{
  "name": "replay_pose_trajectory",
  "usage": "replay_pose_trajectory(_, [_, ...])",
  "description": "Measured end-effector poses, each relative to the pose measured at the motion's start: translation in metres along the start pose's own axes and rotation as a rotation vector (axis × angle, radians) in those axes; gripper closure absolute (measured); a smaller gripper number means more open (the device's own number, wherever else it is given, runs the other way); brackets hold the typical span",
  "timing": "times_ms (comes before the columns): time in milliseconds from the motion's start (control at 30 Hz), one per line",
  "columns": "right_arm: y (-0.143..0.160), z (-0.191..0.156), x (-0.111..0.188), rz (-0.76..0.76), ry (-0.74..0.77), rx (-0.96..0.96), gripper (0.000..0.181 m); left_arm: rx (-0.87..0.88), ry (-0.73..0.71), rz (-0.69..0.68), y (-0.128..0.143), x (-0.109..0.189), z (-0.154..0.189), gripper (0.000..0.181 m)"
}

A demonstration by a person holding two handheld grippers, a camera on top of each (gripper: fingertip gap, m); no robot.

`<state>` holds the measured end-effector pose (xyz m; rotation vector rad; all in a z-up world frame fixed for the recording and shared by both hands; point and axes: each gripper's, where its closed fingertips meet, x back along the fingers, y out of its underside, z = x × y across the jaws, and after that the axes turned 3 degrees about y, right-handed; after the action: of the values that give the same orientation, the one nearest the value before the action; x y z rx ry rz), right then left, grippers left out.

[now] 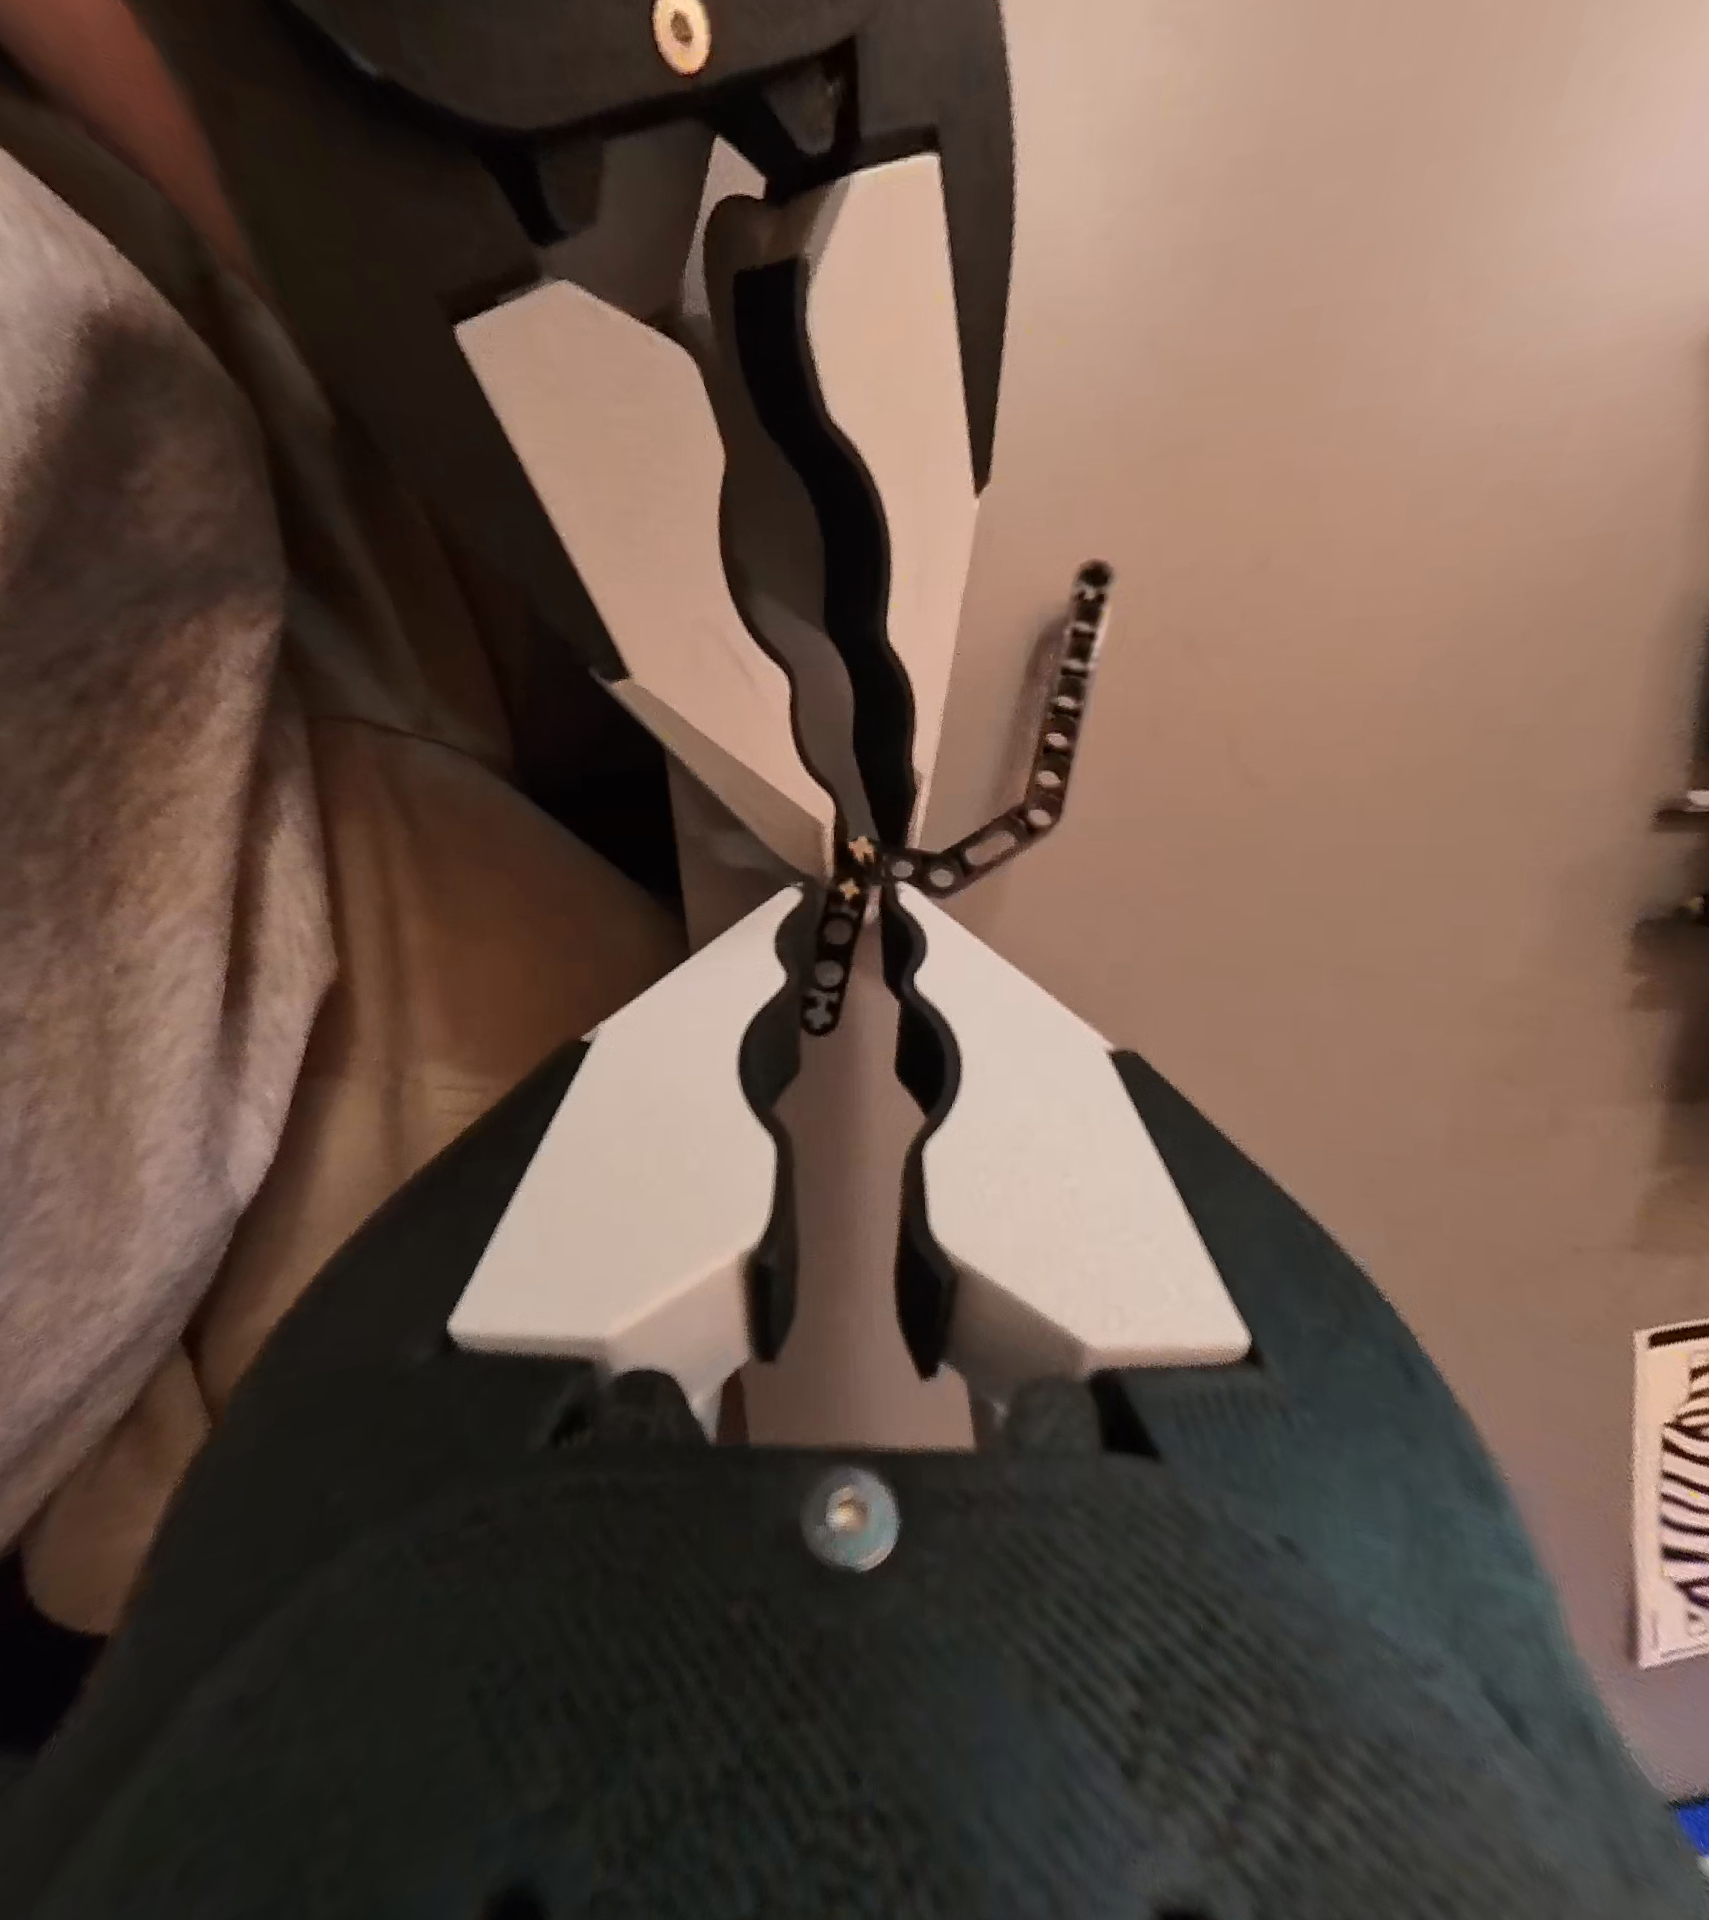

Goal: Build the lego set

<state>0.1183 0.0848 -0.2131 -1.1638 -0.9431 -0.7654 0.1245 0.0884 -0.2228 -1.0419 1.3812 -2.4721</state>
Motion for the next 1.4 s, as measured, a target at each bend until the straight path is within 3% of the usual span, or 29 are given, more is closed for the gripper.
replay_pose_trajectory(533, [0.010, 0.002, -0.001, -0.076, 0.029, 0.040, 0.175, -0.043, -0.018, -0.023, 0.001, -0.002, 0.001, 0.176])
replay_pose_trajectory(1167, [0.010, 0.001, -0.003, -0.118, -0.137, -0.086, 0.175, -0.054, -0.025, -0.051, 0.003, -0.003, 0.000, 0.177])
replay_pose_trajectory(1400, [0.016, -0.001, -0.013, -0.163, -0.068, -0.007, 0.175, -0.070, -0.024, -0.054, 0.004, -0.004, 0.001, 0.177])
